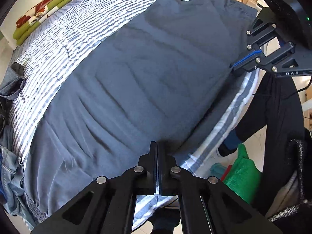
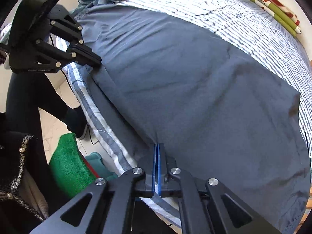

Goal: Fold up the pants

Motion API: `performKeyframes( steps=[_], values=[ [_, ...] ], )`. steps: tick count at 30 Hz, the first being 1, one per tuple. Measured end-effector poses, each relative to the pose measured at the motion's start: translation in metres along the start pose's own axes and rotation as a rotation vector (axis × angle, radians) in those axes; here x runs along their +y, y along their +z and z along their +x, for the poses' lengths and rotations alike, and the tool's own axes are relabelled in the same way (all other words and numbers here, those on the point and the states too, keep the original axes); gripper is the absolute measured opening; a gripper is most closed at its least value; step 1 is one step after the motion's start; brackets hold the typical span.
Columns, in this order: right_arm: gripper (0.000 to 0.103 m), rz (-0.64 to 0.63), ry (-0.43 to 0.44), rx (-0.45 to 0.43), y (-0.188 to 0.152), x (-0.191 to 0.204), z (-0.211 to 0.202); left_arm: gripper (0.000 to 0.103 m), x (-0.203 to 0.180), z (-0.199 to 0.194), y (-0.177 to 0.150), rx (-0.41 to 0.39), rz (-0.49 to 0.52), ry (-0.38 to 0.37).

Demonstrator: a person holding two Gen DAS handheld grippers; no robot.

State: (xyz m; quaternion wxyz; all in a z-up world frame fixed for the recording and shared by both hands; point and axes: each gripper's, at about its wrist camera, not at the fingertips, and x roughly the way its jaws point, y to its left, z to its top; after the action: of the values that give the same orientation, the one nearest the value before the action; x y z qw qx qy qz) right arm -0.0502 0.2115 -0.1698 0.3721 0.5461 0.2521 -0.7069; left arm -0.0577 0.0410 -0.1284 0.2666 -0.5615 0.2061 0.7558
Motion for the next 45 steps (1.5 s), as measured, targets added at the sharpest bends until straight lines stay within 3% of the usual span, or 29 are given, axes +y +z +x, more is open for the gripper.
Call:
performKeyframes(
  steps=[4, 8, 12, 16, 21, 23, 24, 28, 32, 34, 37, 41, 43, 45],
  values=[
    [0.001, 0.038, 0.046, -0.029, -0.004, -0.003, -0.011, 0.000, -0.010, 0.005, -0.009, 0.041, 0.018, -0.040],
    [0.001, 0.016, 0.071, 0.027, -0.011, 0.005, 0.005, 0.000, -0.020, 0.018, -0.014, 0.092, 0.042, -0.037],
    [0.004, 0.040, 0.085, 0.043, -0.010, 0.003, 0.009, 0.006, -0.006, -0.010, 0.002, 0.035, -0.019, -0.093],
    [0.018, 0.127, 0.152, -0.100, -0.007, -0.035, -0.040, 0.019, 0.020, -0.043, 0.045, -0.065, -0.041, -0.069],
    [0.028, 0.339, -0.004, -0.258, 0.001, -0.128, -0.088, 0.039, 0.049, -0.032, 0.130, -0.123, -0.079, -0.097],
    [0.045, 0.461, -0.048, -0.291, 0.005, -0.174, -0.095, 0.040, 0.050, -0.016, 0.162, -0.131, -0.043, -0.083],
    [0.047, 0.514, -0.061, -0.303, 0.008, -0.197, -0.096, 0.040, 0.051, -0.006, 0.177, -0.138, -0.037, -0.092],
    [0.047, 0.649, -0.100, -0.274, 0.033, -0.266, -0.081, 0.040, 0.053, 0.028, 0.222, -0.161, -0.051, -0.150],
    [0.046, 0.677, -0.098, -0.157, 0.059, -0.302, -0.038, 0.040, 0.048, 0.057, 0.253, -0.172, -0.072, -0.198],
    [0.046, 0.678, -0.046, -0.108, 0.057, -0.301, -0.021, 0.040, 0.044, 0.070, 0.266, -0.181, -0.063, -0.214],
    [0.031, 0.631, -0.055, -0.068, 0.044, -0.283, -0.012, 0.039, 0.041, 0.085, 0.287, -0.193, -0.055, -0.269],
    [0.030, 0.611, -0.035, -0.058, 0.027, -0.270, -0.005, 0.038, 0.020, 0.098, 0.294, -0.182, 0.032, -0.326],
    [0.030, 0.587, -0.050, -0.053, 0.024, -0.266, -0.005, 0.027, 0.010, 0.109, 0.295, -0.159, 0.057, -0.346],
    [0.030, 0.579, -0.059, -0.062, 0.025, -0.267, -0.009, 0.025, 0.002, 0.115, 0.292, -0.152, 0.067, -0.357]
  ],
)
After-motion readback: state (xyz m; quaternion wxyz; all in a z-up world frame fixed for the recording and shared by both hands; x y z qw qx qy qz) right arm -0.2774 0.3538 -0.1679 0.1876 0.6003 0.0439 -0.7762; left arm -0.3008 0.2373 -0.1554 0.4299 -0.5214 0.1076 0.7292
